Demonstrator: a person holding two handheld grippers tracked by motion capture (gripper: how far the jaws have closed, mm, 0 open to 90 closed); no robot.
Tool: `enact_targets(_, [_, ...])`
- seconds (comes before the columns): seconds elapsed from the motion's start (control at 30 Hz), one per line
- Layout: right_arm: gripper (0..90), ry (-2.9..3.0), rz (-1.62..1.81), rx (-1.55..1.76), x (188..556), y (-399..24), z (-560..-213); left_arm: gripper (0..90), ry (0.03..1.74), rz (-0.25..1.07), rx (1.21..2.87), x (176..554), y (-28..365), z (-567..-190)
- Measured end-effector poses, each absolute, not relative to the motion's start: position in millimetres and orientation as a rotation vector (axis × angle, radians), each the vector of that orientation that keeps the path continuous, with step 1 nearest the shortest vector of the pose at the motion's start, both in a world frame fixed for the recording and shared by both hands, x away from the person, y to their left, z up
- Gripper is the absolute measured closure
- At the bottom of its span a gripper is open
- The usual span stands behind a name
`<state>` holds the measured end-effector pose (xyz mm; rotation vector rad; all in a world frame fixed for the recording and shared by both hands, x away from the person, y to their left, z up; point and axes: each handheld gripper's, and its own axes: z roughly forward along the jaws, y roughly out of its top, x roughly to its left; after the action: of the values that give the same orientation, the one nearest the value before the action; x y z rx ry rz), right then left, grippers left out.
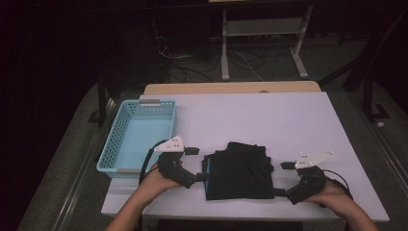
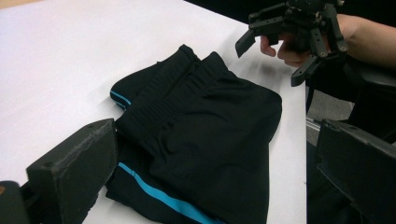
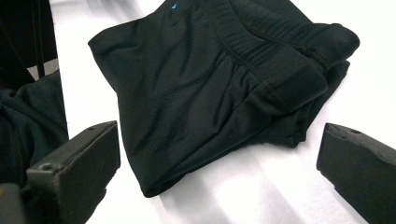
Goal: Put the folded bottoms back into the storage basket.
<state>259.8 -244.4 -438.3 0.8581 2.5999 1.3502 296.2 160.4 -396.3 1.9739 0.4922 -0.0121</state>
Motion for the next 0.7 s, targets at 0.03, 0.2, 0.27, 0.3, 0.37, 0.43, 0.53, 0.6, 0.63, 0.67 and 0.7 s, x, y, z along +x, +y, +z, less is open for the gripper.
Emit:
enact_targets(0.03, [0.0, 2.600, 1.351, 0.859, 259.8, -244.4, -438.4, 0.0, 0.492, -0.012, 1.975, 296.2, 159.2, -396.9])
enact_targets(0.2, [0.0, 2.604, 1.348, 0.853, 259.9, -244.2, -438.6, 0.0, 0.499, -0.007, 1.981, 297.0, 153.1, -400.7])
enact_targets(0.27, [0.0, 2.604, 1.348, 0.855, 259.9, -244.3, -438.4, 0.0, 0.498, -0.006, 1.984, 297.5, 150.5, -402.3])
enact_targets(0.3, [0.0, 2.604, 1.348, 0.856, 259.8, -244.4, -438.4, 0.0, 0.498, -0.004, 1.989, 297.9, 149.5, -402.9])
enact_targets(0.37, [0.0, 2.604, 1.348, 0.855, 259.8, -244.5, -438.3, 0.0, 0.504, -0.001, 1.989, 298.7, 147.5, -404.1])
enact_targets(0.43, [0.0, 2.605, 1.348, 0.852, 259.6, -244.6, -438.2, 0.0, 0.506, 0.003, 1.992, 299.8, 145.4, -405.4])
enact_targets(0.53, [0.0, 2.606, 1.346, 0.851, 259.5, -244.7, -438.2, 0.0, 0.511, 0.008, 1.996, 301.4, 142.9, -406.7])
enact_targets(0.6, [0.0, 2.607, 1.345, 0.849, 259.5, -244.6, -438.1, 0.0, 0.518, 0.014, 1.996, 303.7, 139.6, -408.2])
enact_targets(0.63, [0.0, 2.608, 1.346, 0.848, 259.5, -244.6, -438.1, 0.0, 0.525, 0.018, 1.999, 306.6, 136.3, -409.7])
enact_targets(0.67, [0.0, 2.608, 1.346, 0.848, 259.5, -244.6, -438.1, 0.0, 0.525, 0.018, 1.999, 306.6, 136.3, -409.7])
enact_targets(0.7, [0.0, 2.608, 1.345, 0.845, 259.4, -244.7, -438.1, 0.0, 0.530, 0.024, 2.005, 309.5, 133.1, -411.3])
